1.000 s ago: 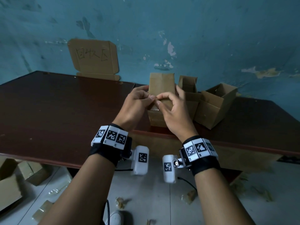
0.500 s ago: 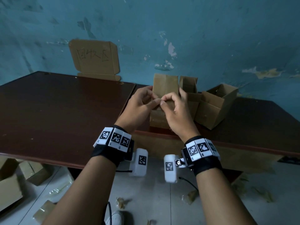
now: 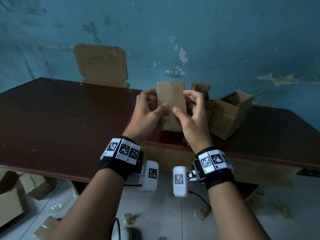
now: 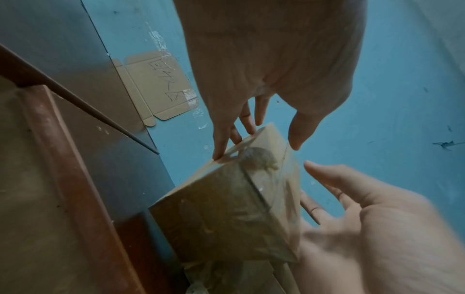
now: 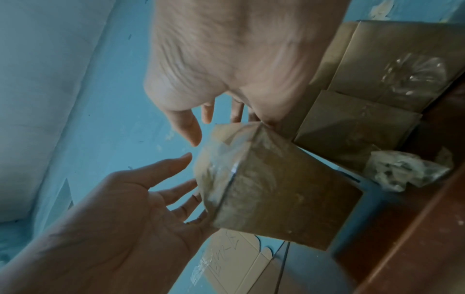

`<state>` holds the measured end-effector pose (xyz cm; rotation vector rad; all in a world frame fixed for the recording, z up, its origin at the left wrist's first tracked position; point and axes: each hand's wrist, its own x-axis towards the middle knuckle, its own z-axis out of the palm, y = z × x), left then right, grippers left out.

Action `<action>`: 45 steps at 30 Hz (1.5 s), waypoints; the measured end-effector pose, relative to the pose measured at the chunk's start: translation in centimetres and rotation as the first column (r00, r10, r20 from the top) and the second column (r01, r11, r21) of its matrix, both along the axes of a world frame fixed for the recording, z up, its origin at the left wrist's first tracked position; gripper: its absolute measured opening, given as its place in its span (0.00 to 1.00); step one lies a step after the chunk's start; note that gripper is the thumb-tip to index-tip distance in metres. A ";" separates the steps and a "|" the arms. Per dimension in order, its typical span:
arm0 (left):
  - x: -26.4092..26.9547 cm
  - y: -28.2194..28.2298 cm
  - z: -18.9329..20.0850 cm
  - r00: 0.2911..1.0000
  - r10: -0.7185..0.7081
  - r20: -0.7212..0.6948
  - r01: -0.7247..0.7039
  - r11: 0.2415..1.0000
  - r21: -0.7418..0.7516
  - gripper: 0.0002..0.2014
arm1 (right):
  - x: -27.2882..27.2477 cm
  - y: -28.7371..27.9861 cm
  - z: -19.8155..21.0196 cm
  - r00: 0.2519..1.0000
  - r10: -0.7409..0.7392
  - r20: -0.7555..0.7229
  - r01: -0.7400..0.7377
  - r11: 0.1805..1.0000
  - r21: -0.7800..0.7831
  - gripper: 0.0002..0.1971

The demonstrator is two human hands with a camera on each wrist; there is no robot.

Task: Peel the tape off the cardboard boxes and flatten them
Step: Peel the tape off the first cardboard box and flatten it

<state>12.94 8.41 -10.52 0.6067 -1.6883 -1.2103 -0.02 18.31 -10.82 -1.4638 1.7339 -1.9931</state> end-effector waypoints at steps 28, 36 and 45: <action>0.2 0.9 0.2 0.999 -0.019 -0.026 0.022 0.989 0.144 0.22 | 0.2 -0.2 -0.9 0.993 -0.116 -0.009 0.116 0.993 0.022 0.16; -0.3 0.1 -0.8 1.000 -0.012 -0.005 0.013 0.999 0.047 0.22 | 0.4 -0.2 -0.8 0.977 -0.136 -0.164 0.144 0.989 0.038 0.17; -0.4 -0.4 -1.6 0.999 -0.048 0.010 0.047 0.996 0.071 0.20 | 0.0 -0.4 -1.5 0.914 -0.205 -0.350 0.235 0.971 0.046 0.14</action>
